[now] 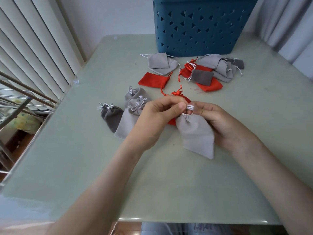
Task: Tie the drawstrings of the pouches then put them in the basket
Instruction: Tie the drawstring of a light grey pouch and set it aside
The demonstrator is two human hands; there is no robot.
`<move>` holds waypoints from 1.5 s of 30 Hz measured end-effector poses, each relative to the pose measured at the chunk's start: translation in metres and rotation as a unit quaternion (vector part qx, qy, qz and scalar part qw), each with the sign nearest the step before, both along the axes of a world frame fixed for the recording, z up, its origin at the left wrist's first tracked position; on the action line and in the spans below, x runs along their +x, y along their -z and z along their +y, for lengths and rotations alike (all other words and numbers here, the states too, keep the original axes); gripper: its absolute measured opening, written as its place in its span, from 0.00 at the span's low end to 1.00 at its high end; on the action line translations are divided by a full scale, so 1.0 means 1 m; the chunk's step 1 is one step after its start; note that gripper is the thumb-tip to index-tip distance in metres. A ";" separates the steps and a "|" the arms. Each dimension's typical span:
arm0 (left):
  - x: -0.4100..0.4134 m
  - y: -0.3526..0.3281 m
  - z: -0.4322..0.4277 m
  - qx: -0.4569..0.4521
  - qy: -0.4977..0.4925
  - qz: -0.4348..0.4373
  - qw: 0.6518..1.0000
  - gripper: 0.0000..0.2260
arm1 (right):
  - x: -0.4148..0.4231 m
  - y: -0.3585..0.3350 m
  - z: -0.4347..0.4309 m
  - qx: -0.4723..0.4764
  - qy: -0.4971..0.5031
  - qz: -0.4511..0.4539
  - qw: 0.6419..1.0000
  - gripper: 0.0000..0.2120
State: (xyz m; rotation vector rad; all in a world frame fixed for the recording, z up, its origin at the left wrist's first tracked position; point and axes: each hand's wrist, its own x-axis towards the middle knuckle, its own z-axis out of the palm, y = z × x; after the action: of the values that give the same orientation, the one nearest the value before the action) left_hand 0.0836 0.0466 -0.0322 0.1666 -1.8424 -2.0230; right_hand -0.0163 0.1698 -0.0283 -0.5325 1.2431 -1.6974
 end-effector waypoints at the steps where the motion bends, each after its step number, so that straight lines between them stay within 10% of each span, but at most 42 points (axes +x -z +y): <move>1: 0.001 0.000 0.000 -0.017 -0.007 -0.004 1.000 0.05 | -0.001 0.000 0.001 0.005 -0.001 0.003 1.000 0.05; 9: 0.003 0.004 -0.004 -0.219 -0.064 -0.024 0.973 0.03 | -0.006 0.002 0.006 0.053 -0.025 0.091 0.994 0.07; 17: 0.003 0.005 -0.005 -0.165 -0.078 -0.053 0.982 0.03 | -0.009 0.003 0.006 0.092 -0.020 0.295 0.951 0.05; 27: 0.003 0.007 -0.009 -0.124 -0.052 -0.172 0.976 0.05 | -0.003 0.017 -0.001 0.109 0.121 0.603 0.781 0.04; 37: -0.001 0.010 0.001 -0.257 -0.146 -0.144 0.945 0.03 | 0.000 0.010 -0.003 0.094 0.121 0.472 0.868 0.08; 45: -0.002 0.013 0.008 -0.413 -0.237 -0.002 0.879 0.03 | 0.007 -0.001 -0.001 -0.004 0.027 0.195 0.980 0.10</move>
State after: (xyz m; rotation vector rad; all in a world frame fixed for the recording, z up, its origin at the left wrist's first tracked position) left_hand 0.0818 0.0543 -0.0454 0.3277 -2.2192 -0.8122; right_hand -0.0093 0.1691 -0.0274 -0.8757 1.5381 -1.6940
